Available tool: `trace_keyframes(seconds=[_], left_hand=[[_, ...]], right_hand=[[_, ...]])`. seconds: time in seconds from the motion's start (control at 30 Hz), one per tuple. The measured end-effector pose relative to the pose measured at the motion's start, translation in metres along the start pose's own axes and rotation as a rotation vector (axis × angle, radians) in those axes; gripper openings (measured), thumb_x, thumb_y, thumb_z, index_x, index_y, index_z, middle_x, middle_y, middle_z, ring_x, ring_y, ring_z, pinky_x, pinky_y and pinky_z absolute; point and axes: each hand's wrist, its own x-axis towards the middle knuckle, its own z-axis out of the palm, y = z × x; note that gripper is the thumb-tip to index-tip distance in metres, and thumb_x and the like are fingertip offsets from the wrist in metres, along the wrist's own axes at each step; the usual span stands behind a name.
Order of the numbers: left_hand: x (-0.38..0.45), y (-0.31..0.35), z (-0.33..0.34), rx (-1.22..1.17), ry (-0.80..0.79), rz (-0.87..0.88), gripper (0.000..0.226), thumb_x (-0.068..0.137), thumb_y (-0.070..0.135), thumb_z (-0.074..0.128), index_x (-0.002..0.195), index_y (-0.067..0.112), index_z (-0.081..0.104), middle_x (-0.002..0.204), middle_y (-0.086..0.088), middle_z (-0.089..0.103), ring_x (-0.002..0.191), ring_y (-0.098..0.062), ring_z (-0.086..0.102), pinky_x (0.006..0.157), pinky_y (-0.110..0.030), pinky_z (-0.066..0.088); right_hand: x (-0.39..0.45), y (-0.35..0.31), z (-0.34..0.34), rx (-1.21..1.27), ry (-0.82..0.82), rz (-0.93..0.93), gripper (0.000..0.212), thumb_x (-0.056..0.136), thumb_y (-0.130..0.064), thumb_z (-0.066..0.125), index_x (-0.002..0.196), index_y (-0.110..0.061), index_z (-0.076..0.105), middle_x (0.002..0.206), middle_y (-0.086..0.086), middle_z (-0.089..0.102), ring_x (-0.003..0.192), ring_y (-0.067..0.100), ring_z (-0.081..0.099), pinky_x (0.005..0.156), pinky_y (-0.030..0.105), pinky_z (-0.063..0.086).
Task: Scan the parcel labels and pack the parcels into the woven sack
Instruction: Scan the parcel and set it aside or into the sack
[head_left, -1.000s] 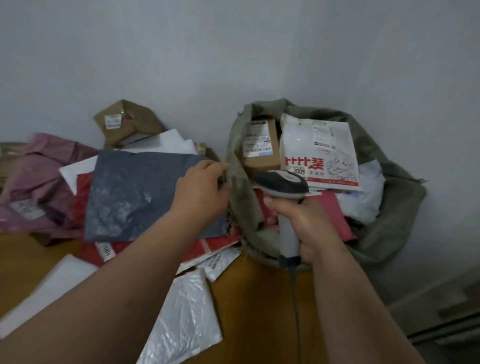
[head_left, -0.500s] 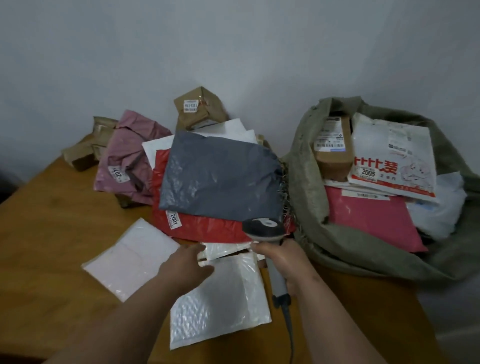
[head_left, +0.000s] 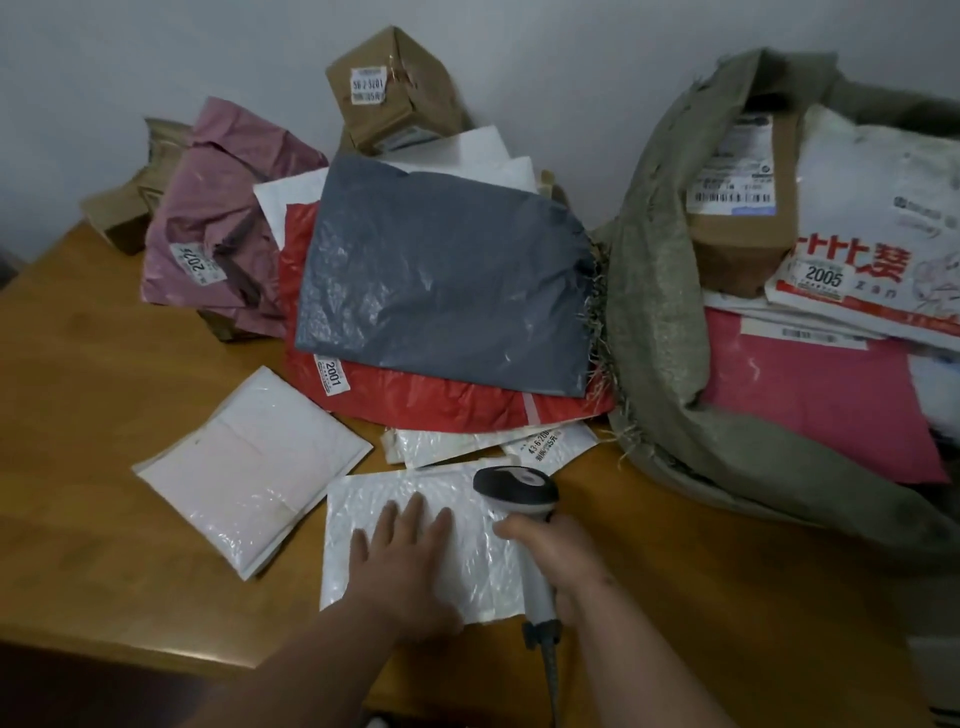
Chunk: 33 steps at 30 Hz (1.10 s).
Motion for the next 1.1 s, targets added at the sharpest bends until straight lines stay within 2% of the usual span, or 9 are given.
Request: trace_keyframes(seconds=[0.13, 0.2, 0.3, 0.4, 0.53, 0.63, 0.77, 0.87, 1.1], left_hand=[[-0.004, 0.005, -0.001, 0.113, -0.085, 0.025, 0.138, 0.062, 0.078, 0.070, 0.147, 0.040, -0.031, 0.158, 0.004, -0.038, 0.145, -0.034, -0.033, 0.114, -0.063, -0.013], [-0.009, 0.007, -0.002, 0.092, -0.042, 0.049, 0.132, 0.066, 0.073, 0.070, 0.150, 0.039, -0.026, 0.163, 0.005, -0.024, 0.151, -0.033, -0.019, 0.117, -0.062, -0.006], [-0.022, 0.008, -0.011, -0.085, 0.134, 0.098, 0.095, 0.084, 0.056, 0.062, 0.156, 0.038, 0.003, 0.160, 0.007, 0.019, 0.145, -0.023, 0.025, 0.119, -0.048, 0.024], [-0.040, 0.005, -0.032, -0.455, 0.314, 0.089, 0.045, 0.097, 0.028, 0.058, 0.138, 0.044, 0.046, 0.134, 0.017, 0.055, 0.119, -0.008, 0.056, 0.098, -0.029, 0.048], [-0.062, -0.006, -0.083, -0.934, 0.598, -0.049, 0.013, 0.098, 0.026, 0.058, 0.104, 0.036, 0.053, 0.098, 0.012, 0.065, 0.089, -0.009, 0.063, 0.071, -0.031, 0.056], [-0.078, -0.011, -0.121, -1.356, 0.675, -0.027, 0.020, 0.095, 0.025, 0.065, 0.113, 0.031, 0.064, 0.100, 0.005, 0.075, 0.092, -0.018, 0.071, 0.073, -0.038, 0.059], [-0.094, -0.011, -0.152, -1.658, 0.605, 0.028, 0.020, 0.096, 0.018, 0.063, 0.115, 0.019, 0.066, 0.101, -0.007, 0.077, 0.091, -0.030, 0.074, 0.083, -0.055, 0.059], [-0.098, -0.012, -0.159, -1.714, 0.575, 0.070, 0.020, 0.099, 0.016, 0.058, 0.119, 0.016, 0.063, 0.103, -0.010, 0.076, 0.094, -0.033, 0.073, 0.087, -0.058, 0.056], [-0.094, -0.018, -0.157, -1.769, 0.618, 0.081, 0.027, 0.100, 0.016, 0.056, 0.127, 0.018, 0.056, 0.106, -0.010, 0.075, 0.094, -0.034, 0.073, 0.082, -0.057, 0.058]], right_hand=[[-0.005, -0.005, -0.001, 0.092, -0.046, 0.010, 0.039, 0.076, -0.020, 0.081, 0.111, -0.010, 0.068, 0.105, 0.014, 0.070, 0.105, 0.037, 0.064, 0.088, 0.045, 0.052], [-0.010, -0.014, -0.007, 0.141, -0.090, 0.008, 0.038, 0.076, -0.019, 0.081, 0.111, -0.008, 0.070, 0.103, 0.019, 0.073, 0.100, 0.040, 0.067, 0.085, 0.048, 0.054], [-0.022, -0.034, -0.015, 0.211, -0.180, -0.031, 0.028, 0.077, -0.015, 0.080, 0.104, -0.007, 0.074, 0.087, 0.014, 0.076, 0.081, 0.032, 0.072, 0.072, 0.043, 0.057], [-0.036, -0.056, -0.022, 0.217, -0.190, -0.144, 0.026, 0.078, -0.013, 0.078, 0.102, -0.007, 0.073, 0.087, 0.011, 0.075, 0.076, 0.024, 0.068, 0.064, 0.034, 0.054], [-0.057, -0.083, -0.031, 0.278, -0.144, -0.271, 0.016, 0.080, -0.007, 0.074, 0.096, -0.004, 0.072, 0.084, 0.012, 0.072, 0.062, 0.019, 0.066, 0.052, 0.028, 0.049], [-0.074, -0.099, -0.027, 0.268, -0.104, -0.373, 0.006, 0.079, -0.006, 0.075, 0.085, -0.008, 0.074, 0.071, 0.007, 0.068, 0.053, 0.016, 0.062, 0.049, 0.028, 0.048], [-0.101, -0.111, -0.016, 0.123, -0.104, -0.525, 0.014, 0.079, -0.008, 0.078, 0.076, -0.021, 0.081, 0.075, 0.005, 0.075, 0.068, 0.019, 0.068, 0.070, 0.041, 0.054], [-0.117, -0.116, -0.011, 0.049, -0.078, -0.615, 0.009, 0.078, -0.017, 0.079, 0.070, -0.022, 0.077, 0.070, 0.008, 0.070, 0.068, 0.020, 0.066, 0.079, 0.045, 0.053], [-0.142, -0.114, -0.008, -0.015, -0.091, -0.671, 0.019, 0.080, -0.019, 0.079, 0.064, -0.028, 0.075, 0.059, -0.001, 0.066, 0.059, 0.013, 0.061, 0.061, 0.031, 0.051]])
